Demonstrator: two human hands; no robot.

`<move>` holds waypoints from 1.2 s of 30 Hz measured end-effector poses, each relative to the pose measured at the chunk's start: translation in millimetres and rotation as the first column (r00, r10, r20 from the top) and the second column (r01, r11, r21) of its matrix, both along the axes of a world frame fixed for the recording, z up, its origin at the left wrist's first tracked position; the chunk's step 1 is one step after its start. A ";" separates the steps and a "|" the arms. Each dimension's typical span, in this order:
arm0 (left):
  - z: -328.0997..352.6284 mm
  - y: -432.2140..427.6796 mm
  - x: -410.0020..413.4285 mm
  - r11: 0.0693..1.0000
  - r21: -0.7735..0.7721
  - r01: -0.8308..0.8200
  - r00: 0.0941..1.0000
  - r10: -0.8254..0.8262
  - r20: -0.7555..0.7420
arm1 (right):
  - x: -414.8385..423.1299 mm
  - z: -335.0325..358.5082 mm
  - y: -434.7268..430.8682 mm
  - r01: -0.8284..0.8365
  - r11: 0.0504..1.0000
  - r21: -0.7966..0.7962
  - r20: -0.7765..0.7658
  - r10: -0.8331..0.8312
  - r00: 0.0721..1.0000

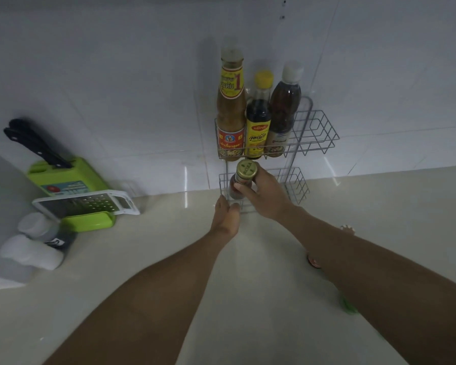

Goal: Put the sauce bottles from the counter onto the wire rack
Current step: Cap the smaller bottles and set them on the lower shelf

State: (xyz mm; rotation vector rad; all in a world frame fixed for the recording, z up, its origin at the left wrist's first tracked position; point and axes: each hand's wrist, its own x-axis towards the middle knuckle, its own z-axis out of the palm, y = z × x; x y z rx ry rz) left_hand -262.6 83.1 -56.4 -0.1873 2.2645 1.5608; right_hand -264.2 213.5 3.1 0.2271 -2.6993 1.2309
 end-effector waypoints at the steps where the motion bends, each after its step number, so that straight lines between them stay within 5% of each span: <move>1: 0.8 0.5 0.6 1.000 0.016 -0.002 1.000 0.002 -0.006 | -3.1 -4.5 -1.0 0.001 1.000 -0.006 0.016 -0.001 1.000; 13: -42.2 -8.0 -17.8 0.967 0.243 0.077 0.996 -0.062 -0.068 | -46.8 -21.1 -19.4 0.035 0.999 -0.014 0.294 -0.029 0.955; 22: -38.2 -11.5 -21.4 0.986 0.122 0.116 0.993 -0.115 -0.012 | -40.4 -30.2 -26.4 0.063 0.995 -0.084 0.367 -0.028 0.930; 25: -89.5 -11.3 -43.0 0.984 0.105 0.143 0.990 -0.140 -0.033 | -38.4 -26.6 -26.1 0.060 0.993 -0.102 0.380 -0.017 0.925; 30: -9.6 -4.7 5.2 0.989 -0.016 0.146 0.988 -0.147 -0.039 | -29.6 -16.0 -17.9 0.054 0.994 -0.091 0.385 -0.015 0.923; 36: -10.8 11.1 39.3 0.970 -0.146 0.194 0.981 -0.195 0.009 | -5.8 12.8 9.8 0.103 0.995 -0.007 0.360 -0.093 0.928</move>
